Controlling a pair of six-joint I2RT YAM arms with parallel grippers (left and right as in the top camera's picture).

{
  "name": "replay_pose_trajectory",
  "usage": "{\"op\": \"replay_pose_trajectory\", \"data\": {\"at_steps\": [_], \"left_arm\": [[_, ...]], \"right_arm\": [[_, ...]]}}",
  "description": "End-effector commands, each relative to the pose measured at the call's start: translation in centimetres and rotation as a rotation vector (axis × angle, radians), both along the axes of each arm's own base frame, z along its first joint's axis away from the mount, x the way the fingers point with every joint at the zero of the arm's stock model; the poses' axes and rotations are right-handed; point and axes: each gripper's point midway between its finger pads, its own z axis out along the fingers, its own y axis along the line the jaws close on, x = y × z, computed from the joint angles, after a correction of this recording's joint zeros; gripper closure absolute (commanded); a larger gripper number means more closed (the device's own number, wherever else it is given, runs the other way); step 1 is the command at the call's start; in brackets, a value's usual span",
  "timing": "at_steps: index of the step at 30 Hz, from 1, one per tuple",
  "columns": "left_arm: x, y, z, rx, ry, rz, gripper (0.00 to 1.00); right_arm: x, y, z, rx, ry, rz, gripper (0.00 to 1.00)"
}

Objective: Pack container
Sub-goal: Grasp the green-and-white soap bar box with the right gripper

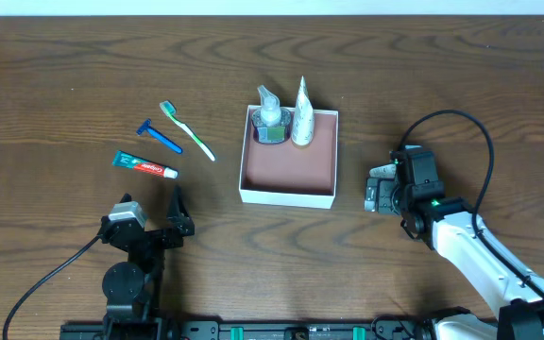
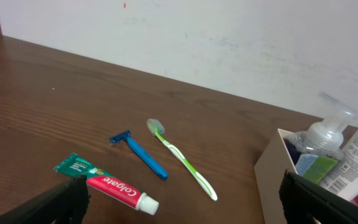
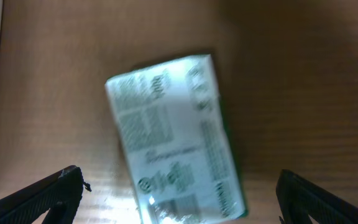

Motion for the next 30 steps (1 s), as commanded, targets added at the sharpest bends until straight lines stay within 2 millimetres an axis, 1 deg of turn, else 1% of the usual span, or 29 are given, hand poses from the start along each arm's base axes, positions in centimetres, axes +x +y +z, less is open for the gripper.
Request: {"op": "replay_pose_trajectory", "data": {"at_steps": [1,7,13,14,17,24,26,27,28,30], "left_arm": [[-0.1,0.3,-1.8,0.012,0.052,0.013,0.02],[-0.1,0.3,-1.8,0.012,0.052,0.013,0.02],[-0.1,0.3,-1.8,0.012,0.052,0.013,0.02],[-0.1,0.3,-1.8,0.012,0.052,0.013,0.02],[-0.1,0.3,-1.8,0.012,0.052,0.013,0.02],[-0.1,0.3,-1.8,0.012,0.052,0.013,0.02],[-0.1,0.3,-1.8,0.012,0.052,0.013,0.02],[-0.1,0.3,-1.8,0.012,0.052,0.013,0.02],[-0.1,0.3,-1.8,0.012,0.052,0.013,0.02],[-0.1,0.3,-1.8,0.012,0.052,0.013,0.02]], "right_arm": [[0.1,-1.2,-0.5,-0.027,-0.006,-0.055,0.01],[0.6,-1.2,-1.6,-0.038,-0.001,-0.045,0.01],[0.6,-1.0,-2.5,-0.034,0.021,-0.039,0.01],[0.5,-1.0,-2.6,-0.034,0.024,-0.039,0.02],[0.4,-0.9,-2.9,-0.028,0.035,-0.035,0.12],[0.9,0.0,-4.3,0.009,0.049,-0.015,0.14],[1.0,0.1,-4.8,0.012,0.054,-0.013,0.19],[1.0,0.2,-5.0,0.015,0.055,-0.01,0.24],[1.1,0.2,-5.3,0.014,0.057,-0.011,0.31],[1.3,0.3,-5.6,0.019,0.057,-0.009,0.43]]}}
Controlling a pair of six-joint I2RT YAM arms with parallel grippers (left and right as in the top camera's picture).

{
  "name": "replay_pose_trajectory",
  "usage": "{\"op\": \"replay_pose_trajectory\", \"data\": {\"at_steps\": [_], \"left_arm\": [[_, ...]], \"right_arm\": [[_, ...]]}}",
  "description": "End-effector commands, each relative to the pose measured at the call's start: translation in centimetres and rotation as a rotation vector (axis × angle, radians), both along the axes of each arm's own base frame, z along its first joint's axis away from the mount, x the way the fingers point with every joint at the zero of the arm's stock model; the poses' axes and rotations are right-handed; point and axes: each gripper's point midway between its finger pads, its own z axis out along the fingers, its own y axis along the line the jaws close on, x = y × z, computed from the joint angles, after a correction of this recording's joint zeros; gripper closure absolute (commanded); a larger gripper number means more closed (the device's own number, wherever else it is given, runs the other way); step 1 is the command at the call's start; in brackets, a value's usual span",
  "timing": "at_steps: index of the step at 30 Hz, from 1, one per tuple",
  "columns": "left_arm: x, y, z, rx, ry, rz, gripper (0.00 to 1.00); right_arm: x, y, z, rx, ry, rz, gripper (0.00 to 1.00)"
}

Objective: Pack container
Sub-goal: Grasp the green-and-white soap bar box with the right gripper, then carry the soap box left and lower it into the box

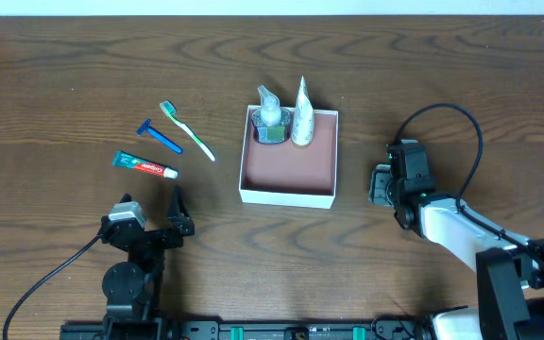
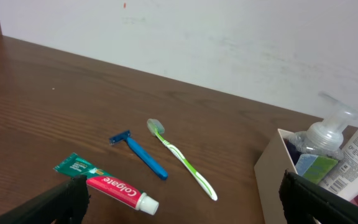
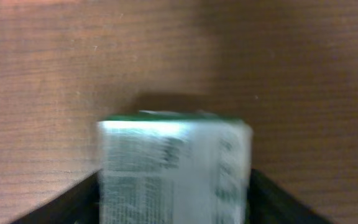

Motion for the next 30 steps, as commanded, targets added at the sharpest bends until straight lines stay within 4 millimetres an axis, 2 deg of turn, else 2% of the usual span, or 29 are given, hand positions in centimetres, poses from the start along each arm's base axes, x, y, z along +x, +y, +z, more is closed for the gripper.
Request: {"op": "replay_pose_trajectory", "data": {"at_steps": [1,7,12,16,20,23,30], "left_arm": [[-0.1,0.3,-1.8,0.012,0.052,0.014,0.02],[-0.1,0.3,-1.8,0.012,0.052,0.014,0.02],[-0.1,0.3,-1.8,0.012,0.052,0.014,0.02],[-0.1,0.3,-1.8,0.012,0.052,0.014,0.02],[-0.1,0.3,-1.8,0.012,0.052,0.014,0.02],[-0.1,0.3,-1.8,0.012,0.052,0.014,0.02],[-0.1,0.3,-1.8,0.012,0.052,0.014,0.02]], "right_arm": [[-1.2,0.4,-2.3,0.037,0.076,0.009,0.45],[-0.8,0.6,-2.5,0.047,0.065,0.013,0.58],[-0.3,1.1,-1.9,0.07,0.048,0.025,0.6],[0.7,2.0,-0.3,0.103,0.022,0.051,0.6],[1.9,3.1,3.4,0.131,-0.019,0.119,0.59],[2.2,3.9,7.1,0.137,-0.044,0.189,0.6],[0.6,4.9,15.1,0.134,-0.11,0.346,0.6]]}}
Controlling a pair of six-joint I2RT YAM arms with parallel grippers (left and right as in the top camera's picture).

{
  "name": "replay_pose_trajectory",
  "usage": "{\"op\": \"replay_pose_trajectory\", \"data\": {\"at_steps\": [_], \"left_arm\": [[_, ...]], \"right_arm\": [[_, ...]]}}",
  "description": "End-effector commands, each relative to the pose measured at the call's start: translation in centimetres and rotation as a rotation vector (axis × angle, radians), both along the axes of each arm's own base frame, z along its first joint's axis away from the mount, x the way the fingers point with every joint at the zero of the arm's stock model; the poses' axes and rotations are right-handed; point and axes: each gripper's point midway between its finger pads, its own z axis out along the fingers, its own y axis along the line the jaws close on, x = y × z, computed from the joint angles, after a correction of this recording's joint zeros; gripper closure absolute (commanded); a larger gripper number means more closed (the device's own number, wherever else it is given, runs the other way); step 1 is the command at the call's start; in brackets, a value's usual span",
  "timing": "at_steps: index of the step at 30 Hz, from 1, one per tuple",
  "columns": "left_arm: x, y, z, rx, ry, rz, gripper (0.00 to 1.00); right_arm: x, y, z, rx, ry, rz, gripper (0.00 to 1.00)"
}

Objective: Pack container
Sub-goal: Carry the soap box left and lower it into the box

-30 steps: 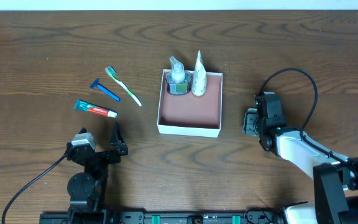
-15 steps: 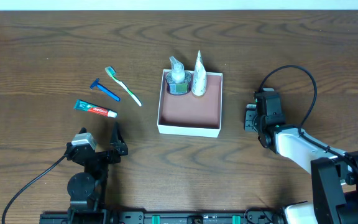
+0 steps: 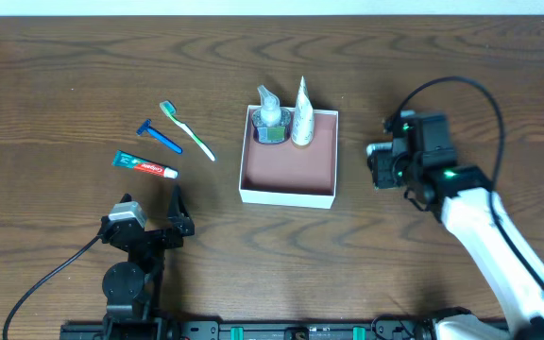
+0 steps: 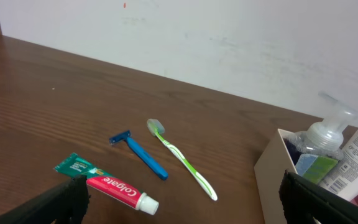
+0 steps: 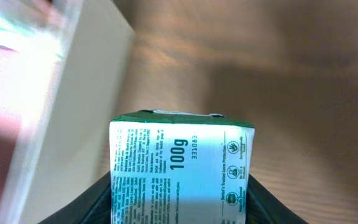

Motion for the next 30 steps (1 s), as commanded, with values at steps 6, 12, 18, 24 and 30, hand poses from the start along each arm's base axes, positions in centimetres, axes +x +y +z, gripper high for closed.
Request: {"op": "replay_pose_trajectory", "data": {"at_steps": [6,12,18,24,30], "left_arm": [[-0.1,0.3,-1.8,0.012,0.052,0.014,0.02],[-0.1,0.3,-1.8,0.012,0.052,0.014,0.02],[-0.1,0.3,-1.8,0.012,0.052,0.014,0.02],[-0.1,0.3,-1.8,0.012,0.052,0.014,0.02],[-0.1,0.3,-1.8,0.012,0.052,0.014,0.02]], "right_arm": [[-2.9,5.1,8.1,0.129,-0.19,0.395,0.62],[-5.0,9.4,9.1,0.186,-0.227,0.596,0.63],[-6.2,13.8,9.5,0.199,-0.279,0.746,0.61],[-5.1,17.8,9.4,0.212,-0.354,0.805,0.6],[-2.4,19.8,7.5,0.213,-0.389,0.808,0.61]]}}
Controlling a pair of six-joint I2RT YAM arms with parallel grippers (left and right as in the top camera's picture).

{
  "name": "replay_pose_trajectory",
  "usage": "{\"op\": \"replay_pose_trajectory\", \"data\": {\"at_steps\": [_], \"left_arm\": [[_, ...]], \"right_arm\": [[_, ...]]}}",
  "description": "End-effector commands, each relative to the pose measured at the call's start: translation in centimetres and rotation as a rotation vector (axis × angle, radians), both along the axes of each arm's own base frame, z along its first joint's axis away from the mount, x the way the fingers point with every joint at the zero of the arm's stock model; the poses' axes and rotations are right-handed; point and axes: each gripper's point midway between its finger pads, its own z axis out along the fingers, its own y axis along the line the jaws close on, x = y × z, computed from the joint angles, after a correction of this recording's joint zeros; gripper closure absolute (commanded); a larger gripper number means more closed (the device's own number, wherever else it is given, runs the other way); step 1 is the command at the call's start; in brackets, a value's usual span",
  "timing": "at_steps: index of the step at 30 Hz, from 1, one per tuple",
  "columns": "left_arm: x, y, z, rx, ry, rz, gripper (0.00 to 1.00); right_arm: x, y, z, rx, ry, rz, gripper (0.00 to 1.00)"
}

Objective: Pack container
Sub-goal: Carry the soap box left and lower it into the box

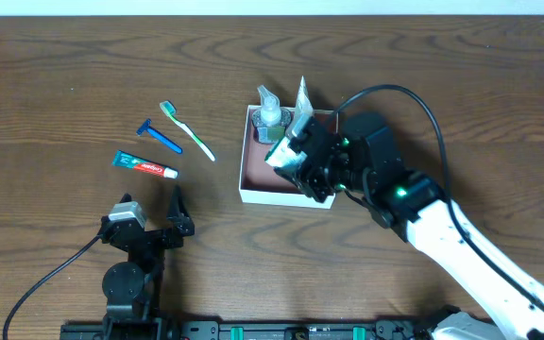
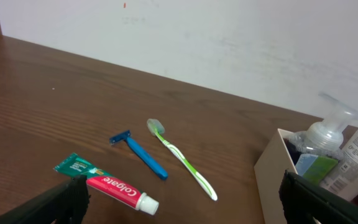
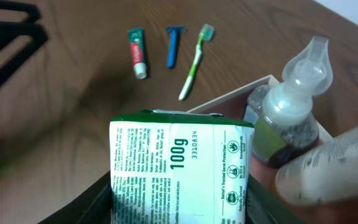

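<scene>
The white box with a pink floor stands mid-table, holding a pump bottle and a white tube at its far end. My right gripper hangs over the box, shut on a green-and-white soap box. A toothpaste tube, a blue razor and a green toothbrush lie left of the box. My left gripper rests open near the front edge, its fingers short of the toothpaste.
The left arm's base sits at the front left. My right arm and its black cable stretch from the front right across to the box. Bare wooden table lies all round.
My right gripper has carried the soap box leftward from right of the white box to above its inside. The left arm and the loose items have not moved.
The soap box lay flat on the table right of the white box, with my right gripper open above it. Then the gripper was down around it, then shut on it and raised beside the box wall. Now it holds it over the box.
</scene>
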Motion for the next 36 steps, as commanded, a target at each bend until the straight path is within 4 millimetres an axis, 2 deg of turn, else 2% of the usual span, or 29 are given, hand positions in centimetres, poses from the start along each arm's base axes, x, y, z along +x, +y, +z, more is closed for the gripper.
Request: {"op": "replay_pose_trajectory", "data": {"at_steps": [1,10,18,31,33,36], "left_arm": [[-0.1,0.3,-1.8,0.012,0.052,0.013,0.02],[-0.1,0.3,-1.8,0.012,0.052,0.013,0.02],[-0.1,0.3,-1.8,0.012,0.052,0.013,0.02],[-0.1,0.3,-1.8,0.012,0.052,0.013,0.02],[-0.1,0.3,-1.8,0.012,0.052,0.013,0.02],[-0.1,0.3,-1.8,0.012,0.052,0.013,0.02]], "right_arm": [[1.2,1.0,-0.8,0.001,-0.007,0.004,0.61],[3.3,2.5,-4.4,-0.004,0.004,0.007,0.63],[4.5,3.2,-6.3,0.004,0.014,-0.005,0.66],[5.1,3.6,-10.1,-0.021,0.068,-0.012,0.68],[5.2,3.6,-10.3,-0.018,0.07,-0.015,0.65],[5.3,3.7,-10.2,-0.012,0.065,-0.016,0.5]]}}
